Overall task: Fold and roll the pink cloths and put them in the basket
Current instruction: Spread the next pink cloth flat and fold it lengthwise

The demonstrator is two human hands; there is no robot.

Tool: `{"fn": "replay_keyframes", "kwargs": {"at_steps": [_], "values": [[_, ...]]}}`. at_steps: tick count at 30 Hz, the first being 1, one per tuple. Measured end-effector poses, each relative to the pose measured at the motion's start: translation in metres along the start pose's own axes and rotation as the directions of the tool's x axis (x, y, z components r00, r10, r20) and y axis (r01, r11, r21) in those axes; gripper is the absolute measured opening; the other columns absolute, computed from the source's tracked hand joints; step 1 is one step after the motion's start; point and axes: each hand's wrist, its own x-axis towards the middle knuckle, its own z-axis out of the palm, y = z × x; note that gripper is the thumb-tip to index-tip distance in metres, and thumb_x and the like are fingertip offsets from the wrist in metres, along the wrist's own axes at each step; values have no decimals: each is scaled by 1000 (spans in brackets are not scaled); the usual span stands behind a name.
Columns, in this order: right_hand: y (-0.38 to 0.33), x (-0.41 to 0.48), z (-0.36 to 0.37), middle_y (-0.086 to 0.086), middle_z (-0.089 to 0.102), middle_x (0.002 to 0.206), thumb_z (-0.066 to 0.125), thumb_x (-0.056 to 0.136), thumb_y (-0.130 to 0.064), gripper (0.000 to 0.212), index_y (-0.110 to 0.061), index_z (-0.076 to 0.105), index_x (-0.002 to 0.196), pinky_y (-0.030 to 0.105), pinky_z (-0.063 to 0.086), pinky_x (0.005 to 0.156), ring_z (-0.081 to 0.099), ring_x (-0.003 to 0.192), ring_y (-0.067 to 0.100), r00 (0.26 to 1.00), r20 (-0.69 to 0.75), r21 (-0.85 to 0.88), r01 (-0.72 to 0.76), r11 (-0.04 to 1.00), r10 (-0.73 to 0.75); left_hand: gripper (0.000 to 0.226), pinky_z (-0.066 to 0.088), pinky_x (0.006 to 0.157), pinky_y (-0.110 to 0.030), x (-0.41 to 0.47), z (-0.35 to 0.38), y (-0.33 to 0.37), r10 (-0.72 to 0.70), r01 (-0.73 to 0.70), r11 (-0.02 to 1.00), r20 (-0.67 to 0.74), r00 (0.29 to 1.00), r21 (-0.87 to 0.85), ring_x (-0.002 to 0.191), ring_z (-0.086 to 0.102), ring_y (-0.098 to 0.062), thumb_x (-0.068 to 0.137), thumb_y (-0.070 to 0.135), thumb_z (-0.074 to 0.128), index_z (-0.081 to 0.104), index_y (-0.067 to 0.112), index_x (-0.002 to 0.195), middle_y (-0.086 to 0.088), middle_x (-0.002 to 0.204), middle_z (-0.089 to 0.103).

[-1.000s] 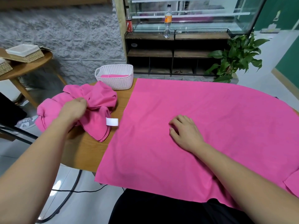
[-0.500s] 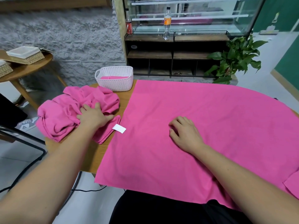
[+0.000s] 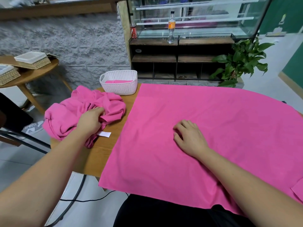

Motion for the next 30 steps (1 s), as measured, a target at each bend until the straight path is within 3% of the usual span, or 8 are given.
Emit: {"fn": "replay_keyframes", "kwargs": {"at_steps": [6, 8, 10, 12, 17, 21, 26, 30], "values": [[0, 0, 1, -5, 56, 107, 55, 96, -36, 22, -22, 62, 111, 41, 43, 90, 51, 100, 21, 1000, 0, -1, -1, 1000, 1, 41, 43, 60, -35, 0, -11, -11, -25, 30, 989, 36, 999, -144, 77, 60, -27, 59, -13, 56, 48, 25, 72, 7, 77, 65], [0, 0, 0, -5, 56, 107, 55, 96, -36, 21, -22, 62, 111, 41, 43, 90, 51, 100, 21, 1000, -2, 0, 1, 1000, -1, 39, 46, 68, -35, 1, -13, -19, -28, 29, 993, 9, 1000, -111, 101, 67, -26, 59, -11, 57, 51, 26, 68, 11, 100, 74], [0, -1, 0, -5, 56, 106, 56, 96, -36, 21, -22, 62, 111, 41, 43, 90, 51, 100, 21, 1000, -3, 3, -1, 1000, 1, 40, 48, 80, -39, 0, -17, -27, -43, 43, 998, 6, 999, -44, 126, 62, -22, 61, -8, 60, 54, 31, 67, 12, 125, 73], [0, -1, -1, -5, 56, 106, 56, 96, -36, 20, -22, 62, 110, 41, 44, 90, 52, 100, 22, 1000, -3, 2, -2, 1000, 2, 42, 48, 92, -45, 1, -24, -25, -82, 82, 997, 61, 995, 13, 134, 56, -21, 62, -5, 62, 58, 36, 69, 14, 134, 69], [-1, -1, -1, -5, 56, 106, 53, 96, -37, 22, -22, 62, 111, 41, 44, 89, 51, 99, 21, 1000, 1, 8, -5, 1000, 5, 38, 44, 90, -45, 13, -51, 2, -201, 188, 979, 198, 959, 83, 102, 61, -23, 71, 0, 59, 66, 36, 76, 18, 94, 68], [-2, -1, -4, -3, 58, 104, 56, 96, -33, 19, -20, 64, 108, 43, 45, 89, 53, 99, 23, 1000, -10, 16, -8, 1000, 8, 25, 36, 92, -49, 24, -71, 44, -149, 145, 974, 14, 989, 172, 107, 60, -31, 83, 6, 60, 69, 29, 88, 2, 104, 70], [-2, -8, -16, 3, 61, 98, 60, 95, -23, 11, -15, 65, 101, 45, 48, 83, 57, 95, 30, 991, -120, 36, -52, 998, 56, 17, 51, 87, -49, 30, -59, 105, 34, -36, 997, -22, 999, -75, 102, 64, -32, 87, 16, 55, 66, 26, 95, 0, 104, 69], [7, -28, -34, 4, 63, 97, 56, 95, -29, 18, -16, 67, 103, 44, 50, 86, 59, 97, 31, 989, -109, 51, -91, 995, 96, 31, 53, 86, -45, 23, -25, 162, 168, -159, 961, 20, 986, -227, 97, 65, -28, 79, 31, 47, 67, 28, 103, -1, 109, 71]]}}
